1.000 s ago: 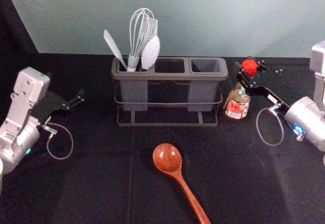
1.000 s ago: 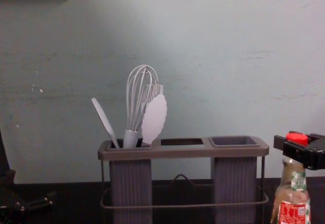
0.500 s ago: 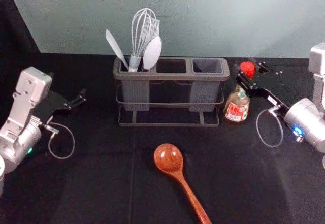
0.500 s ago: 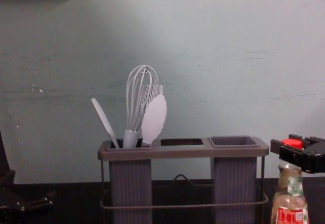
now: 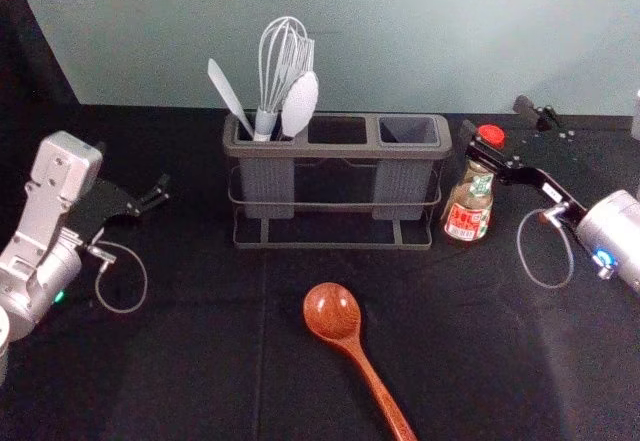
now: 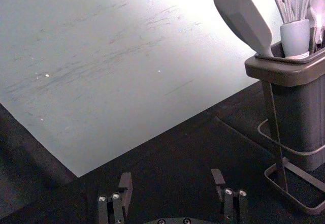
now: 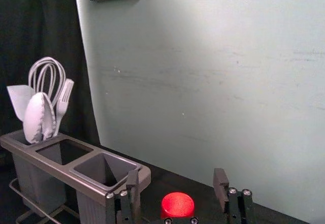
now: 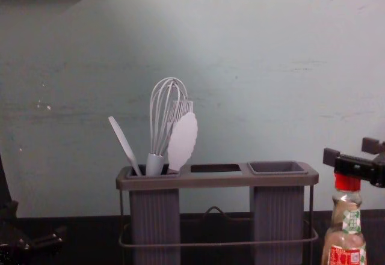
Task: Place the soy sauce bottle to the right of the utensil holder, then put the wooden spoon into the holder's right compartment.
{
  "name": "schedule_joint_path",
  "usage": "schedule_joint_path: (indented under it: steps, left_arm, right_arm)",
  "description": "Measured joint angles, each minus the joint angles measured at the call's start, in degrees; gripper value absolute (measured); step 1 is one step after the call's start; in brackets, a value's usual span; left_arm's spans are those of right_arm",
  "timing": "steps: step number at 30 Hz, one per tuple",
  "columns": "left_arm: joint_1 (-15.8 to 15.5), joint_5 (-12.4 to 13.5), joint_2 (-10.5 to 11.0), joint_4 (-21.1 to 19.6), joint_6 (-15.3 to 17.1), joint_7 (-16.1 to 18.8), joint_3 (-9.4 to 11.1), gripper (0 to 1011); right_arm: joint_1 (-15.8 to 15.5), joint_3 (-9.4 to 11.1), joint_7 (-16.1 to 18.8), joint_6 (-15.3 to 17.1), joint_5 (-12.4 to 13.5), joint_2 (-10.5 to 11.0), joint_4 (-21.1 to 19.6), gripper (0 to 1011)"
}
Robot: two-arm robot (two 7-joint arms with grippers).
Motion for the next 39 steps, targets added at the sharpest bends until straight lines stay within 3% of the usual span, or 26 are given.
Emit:
schedule_joint_path:
  steps: [3,18,25,31,39]
  left_arm:
    - [0.00,0.00,0.00,0.00,0.00,0.00,0.00,1011]
    - [0.00,0.00,0.00,0.00,0.00,0.00,0.00,1011]
    - [0.00,0.00,0.00,0.00,0.00,0.00,0.00,1011]
    - [0.00,0.00,0.00,0.00,0.00,0.00,0.00,1011]
    - [0.00,0.00,0.00,0.00,0.00,0.00,0.00,1011]
  right_arm:
    - [-1.33,0.52,-0.47,0.35,-0.03,0.55,-2.29,1000]
    - [-10.40,1.41,-3.29,2.66,-1.25,1.95,-13.04,1002]
    - [-14.06,0.85,-6.93,4.53,-4.83,0.94,-17.57,1003]
    - [-16.68,-0.62,-9.12,8.91,-8.09,-0.34,-21.45,1002]
    - [-18.55,-2.14,-8.97,12.87,-8.13,-1.94,-23.34,1003]
